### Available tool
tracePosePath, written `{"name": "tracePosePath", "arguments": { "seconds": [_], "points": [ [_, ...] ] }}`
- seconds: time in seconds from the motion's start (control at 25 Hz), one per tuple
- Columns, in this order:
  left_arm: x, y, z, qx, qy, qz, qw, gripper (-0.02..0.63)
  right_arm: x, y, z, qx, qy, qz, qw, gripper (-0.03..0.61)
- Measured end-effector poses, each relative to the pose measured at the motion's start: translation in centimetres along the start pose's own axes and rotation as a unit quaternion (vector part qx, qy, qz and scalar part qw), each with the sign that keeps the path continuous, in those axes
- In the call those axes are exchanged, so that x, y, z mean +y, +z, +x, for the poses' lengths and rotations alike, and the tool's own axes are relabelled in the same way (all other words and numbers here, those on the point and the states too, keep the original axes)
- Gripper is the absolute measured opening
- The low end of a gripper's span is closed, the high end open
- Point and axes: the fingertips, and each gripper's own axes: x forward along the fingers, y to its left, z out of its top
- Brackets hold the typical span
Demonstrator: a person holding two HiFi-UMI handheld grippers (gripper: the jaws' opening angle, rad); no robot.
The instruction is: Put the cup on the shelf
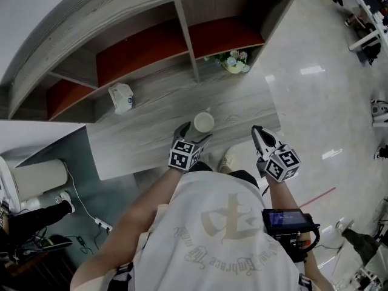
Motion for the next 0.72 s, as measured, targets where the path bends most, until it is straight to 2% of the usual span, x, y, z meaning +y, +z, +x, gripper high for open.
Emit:
{"name": "tracePosePath", "arguments": {
  "seconds": [0.12,0.24,0.72],
  "points": [
    [0.1,0.0,1.4,0.011,0.018,0.000,0.9998,0.474,-0.6,-0.2,-0.3,0.002,-0.005,0.003,1.000,0.003],
    [0.2,-0.2,2.5,0.023,0.036,0.005,0.9991,0.491,-1.3,-0.5,-0.6,0.003,-0.010,0.010,1.000,0.003],
    [0.9,-0.5,5.7,0.033,0.090,-0.007,0.9954,0.489,-4.6,-1.1,-1.7,0.014,-0.029,0.030,0.999,0.003]
  ]
}}
